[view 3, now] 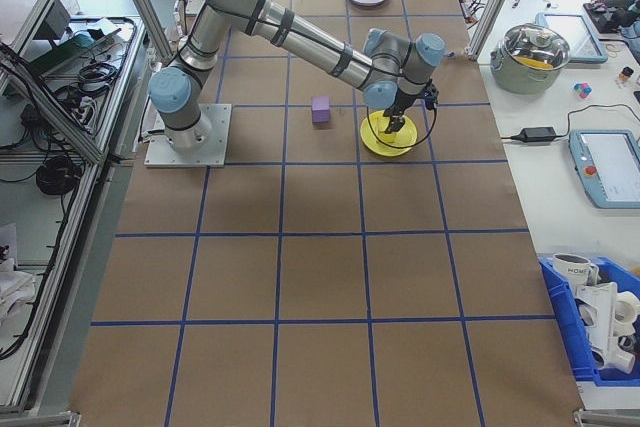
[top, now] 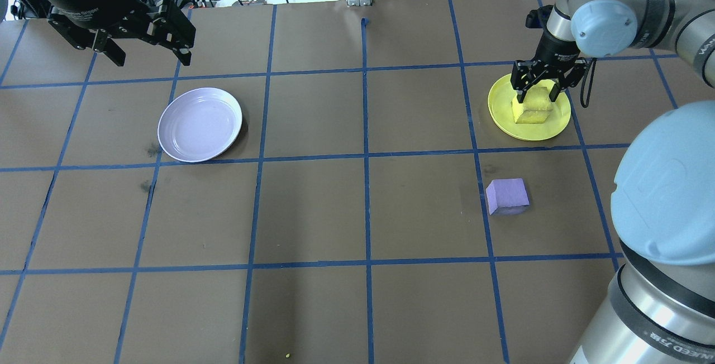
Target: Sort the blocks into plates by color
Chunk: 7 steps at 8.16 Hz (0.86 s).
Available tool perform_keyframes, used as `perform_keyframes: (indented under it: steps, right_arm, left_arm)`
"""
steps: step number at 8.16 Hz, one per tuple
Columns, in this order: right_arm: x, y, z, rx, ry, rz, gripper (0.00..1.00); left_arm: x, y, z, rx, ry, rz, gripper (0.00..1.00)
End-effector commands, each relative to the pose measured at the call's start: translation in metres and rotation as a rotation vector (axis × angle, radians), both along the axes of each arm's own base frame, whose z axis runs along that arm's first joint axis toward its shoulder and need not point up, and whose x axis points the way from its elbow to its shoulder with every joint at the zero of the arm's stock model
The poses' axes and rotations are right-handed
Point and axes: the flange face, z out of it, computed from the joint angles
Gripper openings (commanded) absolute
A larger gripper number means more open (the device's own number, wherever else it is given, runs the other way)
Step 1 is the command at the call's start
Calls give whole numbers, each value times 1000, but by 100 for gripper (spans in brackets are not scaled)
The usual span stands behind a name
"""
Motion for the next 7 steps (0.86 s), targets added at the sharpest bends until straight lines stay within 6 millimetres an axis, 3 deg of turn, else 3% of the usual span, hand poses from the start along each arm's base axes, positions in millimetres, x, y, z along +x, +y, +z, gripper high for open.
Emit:
perform_keyframes:
  steps: [1,3,4,5,6,7]
  right_arm:
    - [6,14,23,2,-4,1,90]
    - [48,69,58,56,-74,3,89]
    - [60,99,54,84,-76,15,89]
    - [82,141,33,140,-69,50,88]
    - [82,163,17,144,-25,70,88]
    - [85,169,5,152,-17,79,88]
  left_arm:
    - [1,6,9,-18,-14,1,100]
    - [2,-5,-5,3,-13,10,100]
    - [2,-7,-6,3,-16,4,100]
    - [2,-6,-5,2,-15,-1,100]
    - [2,-5,-3,-3,-16,0,100]
    - [2,-4,-6,3,-18,0,100]
